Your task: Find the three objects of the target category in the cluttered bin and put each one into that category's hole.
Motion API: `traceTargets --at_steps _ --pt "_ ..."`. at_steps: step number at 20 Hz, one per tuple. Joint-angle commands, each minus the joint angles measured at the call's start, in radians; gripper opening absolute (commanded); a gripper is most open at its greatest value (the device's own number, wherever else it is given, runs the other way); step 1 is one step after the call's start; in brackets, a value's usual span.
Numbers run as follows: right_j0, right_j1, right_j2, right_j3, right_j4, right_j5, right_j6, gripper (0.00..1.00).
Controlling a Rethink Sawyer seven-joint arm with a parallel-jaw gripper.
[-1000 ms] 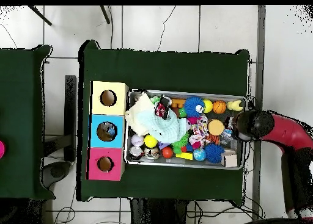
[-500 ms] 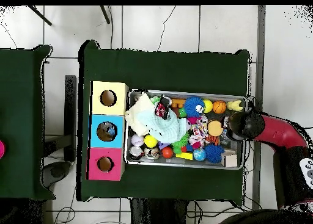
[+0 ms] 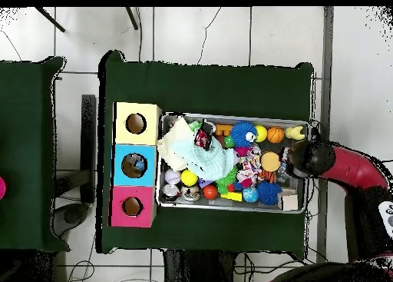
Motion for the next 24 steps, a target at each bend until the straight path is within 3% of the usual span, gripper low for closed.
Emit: traceTargets --at_steps 1,9,13,18,24 --pt "-0.018 -0.044 -0.033 0.080 0.038 0.064 0.053 1.00" --pt "-0.001 -0.102 -0.059 0.085 0.064 0.182 -0.007 1.00" --pt "-0.007 -0.126 -0.053 0.107 0.070 0.192 -0.038 1.00" --pt "-0.012 -0.111 -0.044 0.100 0.059 0.178 -0.048 1.00" --pt "-0.027 -0.134 -0.046 0.183 0.054 0.074 -0.011 1.00"
